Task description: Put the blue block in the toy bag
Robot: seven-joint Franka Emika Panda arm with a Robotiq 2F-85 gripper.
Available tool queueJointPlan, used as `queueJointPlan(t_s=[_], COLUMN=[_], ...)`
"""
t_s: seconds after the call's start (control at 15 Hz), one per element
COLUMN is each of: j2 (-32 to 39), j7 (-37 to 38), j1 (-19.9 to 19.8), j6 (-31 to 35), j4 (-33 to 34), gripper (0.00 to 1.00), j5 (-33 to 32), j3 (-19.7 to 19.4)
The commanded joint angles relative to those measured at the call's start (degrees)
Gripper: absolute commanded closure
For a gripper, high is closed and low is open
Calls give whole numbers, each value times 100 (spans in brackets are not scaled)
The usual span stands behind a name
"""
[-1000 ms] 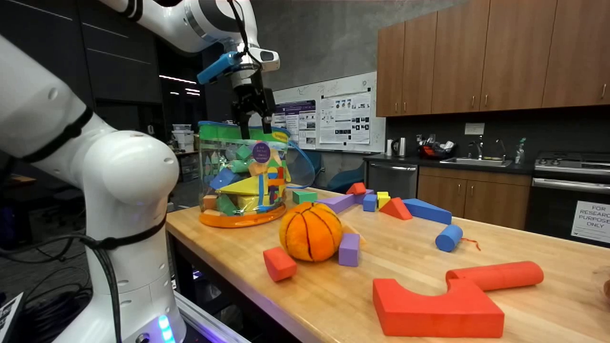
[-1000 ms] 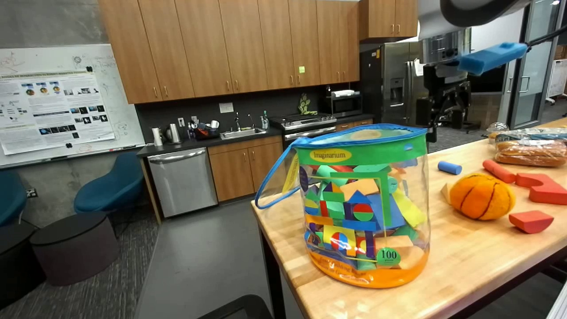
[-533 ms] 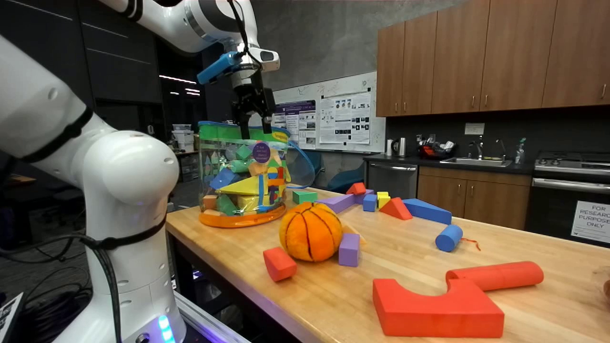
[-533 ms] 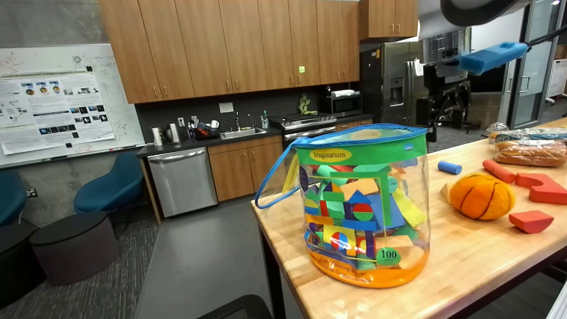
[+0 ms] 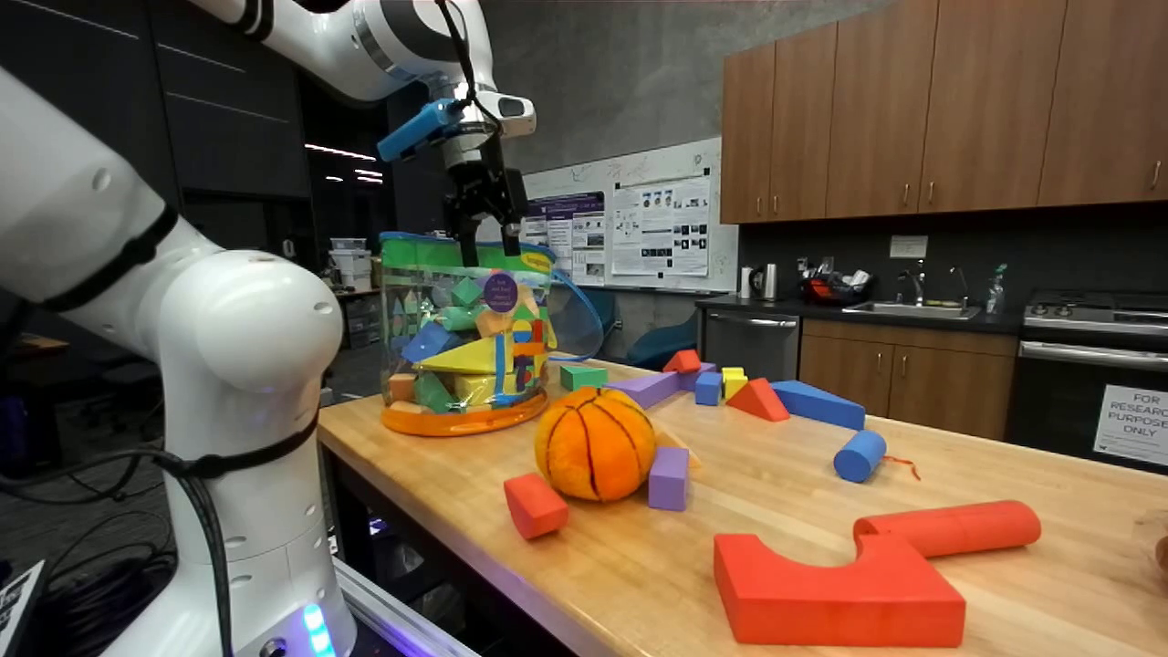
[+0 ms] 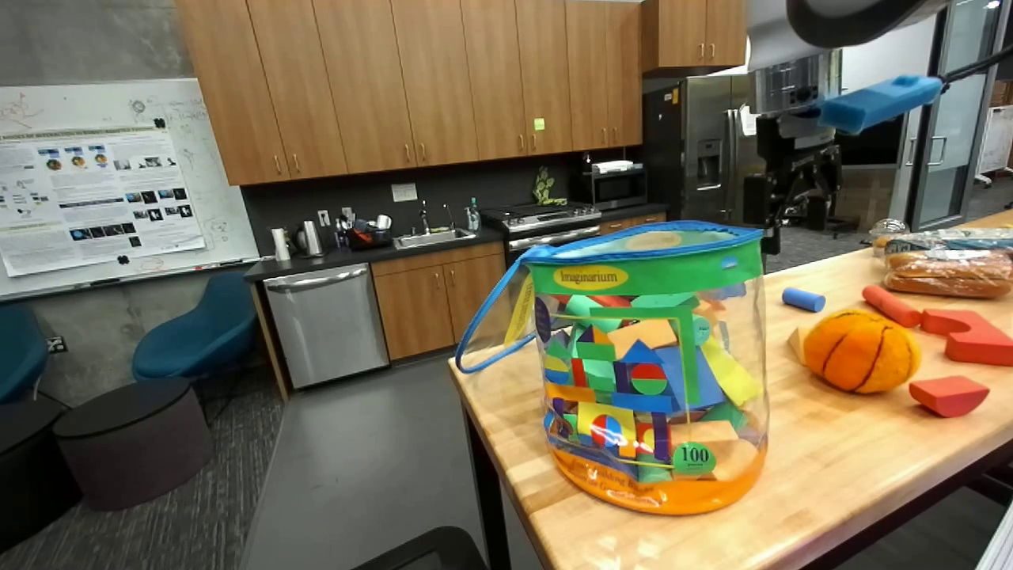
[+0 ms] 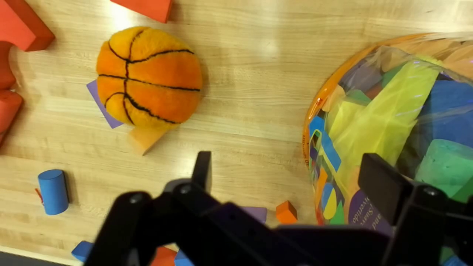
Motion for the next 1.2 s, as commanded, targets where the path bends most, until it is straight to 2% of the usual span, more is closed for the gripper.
queueJointPlan(t_s=[0.0, 0.33, 0.8, 1.13], j2=[32, 94, 387, 861], j7=[49, -176, -1014, -1609], j1=[54, -144, -651, -715], j6=[2, 122, 686, 1262], j4=[40, 160, 609, 1057], gripper=[0, 0, 0, 0], j5=[-53, -294, -1081, -957], j3=[-64, -428, -1500, -2164])
